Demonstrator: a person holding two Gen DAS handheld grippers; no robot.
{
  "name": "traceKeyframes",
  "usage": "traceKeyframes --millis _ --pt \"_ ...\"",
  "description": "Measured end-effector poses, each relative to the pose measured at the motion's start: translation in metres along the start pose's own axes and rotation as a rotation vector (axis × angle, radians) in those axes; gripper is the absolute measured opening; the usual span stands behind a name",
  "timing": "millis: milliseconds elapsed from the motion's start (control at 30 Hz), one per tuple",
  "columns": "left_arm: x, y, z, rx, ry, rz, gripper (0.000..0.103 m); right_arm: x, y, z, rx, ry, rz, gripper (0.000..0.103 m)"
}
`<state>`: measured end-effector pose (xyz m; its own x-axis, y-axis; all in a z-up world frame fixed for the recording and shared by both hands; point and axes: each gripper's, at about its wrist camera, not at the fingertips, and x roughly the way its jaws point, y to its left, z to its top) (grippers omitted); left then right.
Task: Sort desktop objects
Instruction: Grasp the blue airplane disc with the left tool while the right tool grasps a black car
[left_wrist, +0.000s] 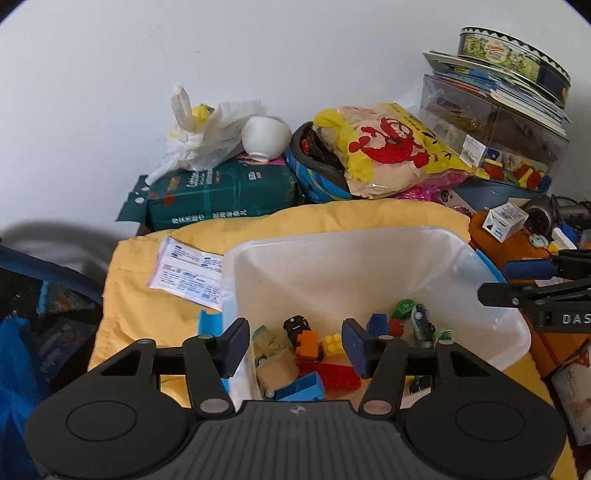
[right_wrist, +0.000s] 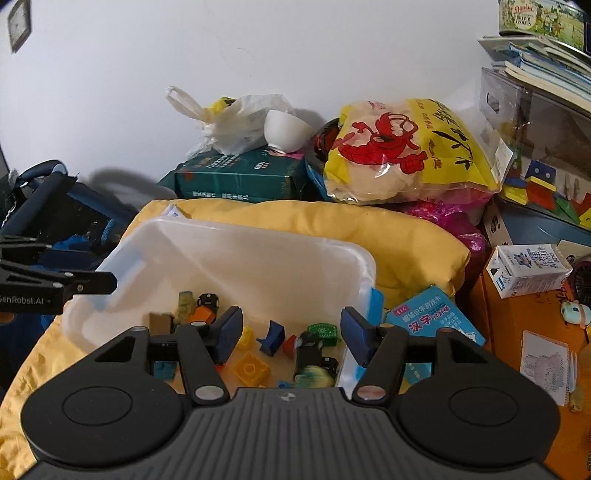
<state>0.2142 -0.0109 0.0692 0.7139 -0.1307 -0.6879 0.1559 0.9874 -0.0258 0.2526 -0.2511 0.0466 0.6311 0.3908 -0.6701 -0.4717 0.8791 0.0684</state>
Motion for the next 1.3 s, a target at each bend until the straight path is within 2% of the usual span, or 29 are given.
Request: traceKeyframes --millis 133,233,300,400,533,667,700,867,933,1067,1200,1267,1300 --pt "-0.033 -0.001 -0.034 0.012 -0.078 -0.040 0.059 -0.026 0.015 -0.023 -0.039 -0.049 0.063 0.062" --pt "-0.049 -0.003 -0.075 0.002 -0.072 -0.048 0.061 -0.045 0.037 -0.061 -0.096 -0.047 0.138 0.062" --pt "-0.050 -0.004 -0.106 -0.002 -0.018 -0.045 0.062 -0.047 0.054 -0.096 -0.143 0.003 0.189 0.062" --pt "-0.044 0.000 -0.142 -0.043 0.063 -0.036 0.062 -0.030 0.076 -0.143 -0.186 0.123 0.225 0.062" --pt "-0.041 0.000 -0.169 -0.048 0.119 -0.025 0.062 -0.005 0.095 -0.176 -0.211 0.221 0.246 0.059" --pt "-0.041 -0.002 -0.180 -0.036 0.136 -0.029 0.062 0.011 0.100 -0.182 -0.170 0.251 0.242 0.045" --pt "-0.040 -0.005 -0.181 -0.029 0.137 -0.033 0.062 0.014 0.101 -0.182 -0.174 0.255 0.240 0.035" --pt "-0.017 -0.024 -0.175 0.017 0.136 -0.068 0.062 -0.005 0.094 -0.179 -0.171 0.206 0.240 0.032" --pt "-0.002 -0.036 -0.172 0.036 0.149 -0.080 0.062 -0.017 0.084 -0.179 -0.154 0.190 0.225 0.023" --pt "0.027 -0.059 -0.164 0.095 0.161 -0.087 0.062 -0.037 0.060 -0.183 -0.088 0.168 0.182 0.023" --pt "0.040 -0.072 -0.163 0.148 0.152 -0.086 0.062 -0.040 0.046 -0.192 -0.058 0.191 0.142 0.024" --pt "0.043 -0.075 -0.163 0.164 0.141 -0.078 0.062 -0.041 0.047 -0.194 -0.045 0.196 0.161 0.030" --pt "0.044 -0.076 -0.163 0.167 0.140 -0.077 0.062 -0.040 0.051 -0.194 -0.046 0.196 0.168 0.042"
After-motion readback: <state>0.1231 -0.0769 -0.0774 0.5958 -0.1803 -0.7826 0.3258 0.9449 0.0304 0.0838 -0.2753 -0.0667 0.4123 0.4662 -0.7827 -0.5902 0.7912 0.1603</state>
